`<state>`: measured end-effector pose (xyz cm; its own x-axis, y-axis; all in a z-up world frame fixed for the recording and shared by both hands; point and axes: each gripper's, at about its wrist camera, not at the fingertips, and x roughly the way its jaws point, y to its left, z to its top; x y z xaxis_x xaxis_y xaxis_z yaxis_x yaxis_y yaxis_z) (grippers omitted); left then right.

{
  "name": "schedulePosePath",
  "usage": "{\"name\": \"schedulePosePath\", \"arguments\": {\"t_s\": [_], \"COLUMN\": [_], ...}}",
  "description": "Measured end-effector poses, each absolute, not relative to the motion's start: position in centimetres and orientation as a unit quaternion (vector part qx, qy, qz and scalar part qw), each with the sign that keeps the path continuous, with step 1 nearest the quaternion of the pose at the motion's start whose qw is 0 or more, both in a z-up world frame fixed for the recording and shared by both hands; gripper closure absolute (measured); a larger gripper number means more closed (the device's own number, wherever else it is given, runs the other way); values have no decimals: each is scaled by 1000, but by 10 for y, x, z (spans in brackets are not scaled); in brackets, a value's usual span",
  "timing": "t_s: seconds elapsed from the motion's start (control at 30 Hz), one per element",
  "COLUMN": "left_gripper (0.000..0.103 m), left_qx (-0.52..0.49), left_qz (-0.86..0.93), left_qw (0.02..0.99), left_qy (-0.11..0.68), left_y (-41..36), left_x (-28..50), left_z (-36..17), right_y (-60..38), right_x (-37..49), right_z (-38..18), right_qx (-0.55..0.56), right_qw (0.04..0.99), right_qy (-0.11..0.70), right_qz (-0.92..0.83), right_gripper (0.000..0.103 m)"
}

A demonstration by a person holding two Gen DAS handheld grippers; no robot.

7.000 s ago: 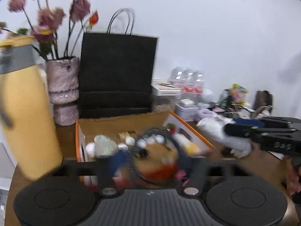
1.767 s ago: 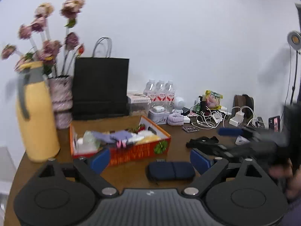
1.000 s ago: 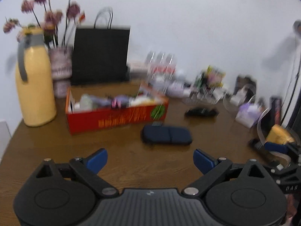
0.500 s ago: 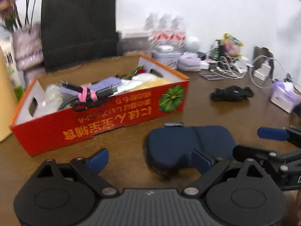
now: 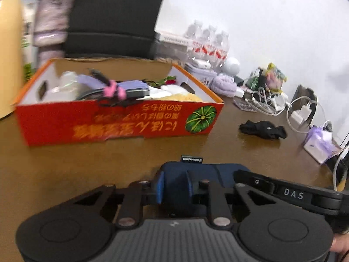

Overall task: Organize objects
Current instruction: 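Move the right tool to the navy zippered pouch and grasp it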

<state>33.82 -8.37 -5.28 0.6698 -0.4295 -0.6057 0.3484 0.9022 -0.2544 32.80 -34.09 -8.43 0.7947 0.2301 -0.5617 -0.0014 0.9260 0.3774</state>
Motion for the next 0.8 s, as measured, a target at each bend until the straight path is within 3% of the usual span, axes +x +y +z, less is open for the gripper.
{"name": "schedulePosePath", "arguments": {"t_s": [0.43,0.8], "left_gripper": [87,87], "left_qx": [-103,-94], "left_qz": [-217,-226], "left_qw": [919,942], "left_qy": [314,230], "left_y": [-27,-22], "left_x": [189,163], "left_z": [-12,43], "right_y": [-313,-304], "right_x": [163,130], "right_z": [-41,12], "right_qx": [147,124], "right_qw": [960,977], "right_qy": [229,157], "right_qz": [67,80], "right_gripper": [80,80]}}
